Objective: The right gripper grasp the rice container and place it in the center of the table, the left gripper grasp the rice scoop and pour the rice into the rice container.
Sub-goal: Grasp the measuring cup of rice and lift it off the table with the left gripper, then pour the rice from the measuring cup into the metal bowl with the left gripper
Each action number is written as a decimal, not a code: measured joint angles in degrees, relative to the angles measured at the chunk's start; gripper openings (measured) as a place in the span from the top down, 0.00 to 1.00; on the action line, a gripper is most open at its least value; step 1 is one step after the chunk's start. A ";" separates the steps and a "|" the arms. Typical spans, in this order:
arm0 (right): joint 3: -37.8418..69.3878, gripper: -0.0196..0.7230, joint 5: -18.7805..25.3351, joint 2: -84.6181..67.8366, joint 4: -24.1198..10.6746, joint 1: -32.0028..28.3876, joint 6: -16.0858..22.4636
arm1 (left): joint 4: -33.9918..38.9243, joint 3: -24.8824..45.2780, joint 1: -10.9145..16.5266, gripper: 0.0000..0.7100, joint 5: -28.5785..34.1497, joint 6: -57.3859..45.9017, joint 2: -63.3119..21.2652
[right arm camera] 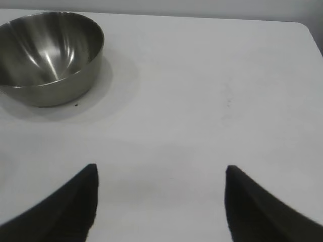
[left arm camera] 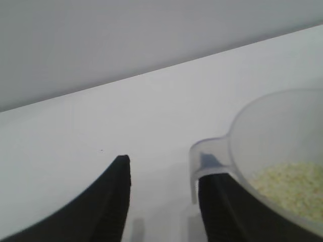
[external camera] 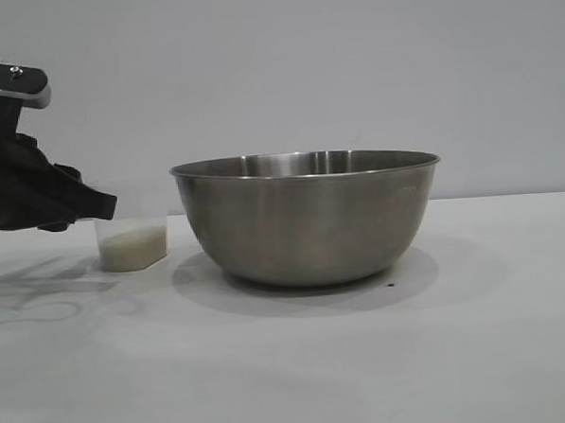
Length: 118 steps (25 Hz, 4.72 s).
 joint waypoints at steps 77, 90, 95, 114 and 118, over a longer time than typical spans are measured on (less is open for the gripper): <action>0.00 0.37 0.00 0.00 0.00 0.00 0.00 | 51.80 -5.68 -2.96 1.00 0.16 83.27 -17.11; 0.00 0.37 0.00 0.00 0.00 0.00 0.00 | 51.91 -5.69 -5.77 1.00 0.07 100.82 -17.11; 0.00 0.37 0.00 0.00 0.00 0.00 0.00 | 52.63 -5.69 -6.87 1.00 0.05 107.85 -17.11; 0.00 0.37 0.00 0.00 0.00 0.00 0.00 | 53.35 -5.69 -7.51 1.00 -0.04 108.95 -17.00; 0.00 0.37 0.00 0.00 0.00 0.00 0.00 | 51.65 -5.69 -7.51 1.00 -0.04 108.95 -17.00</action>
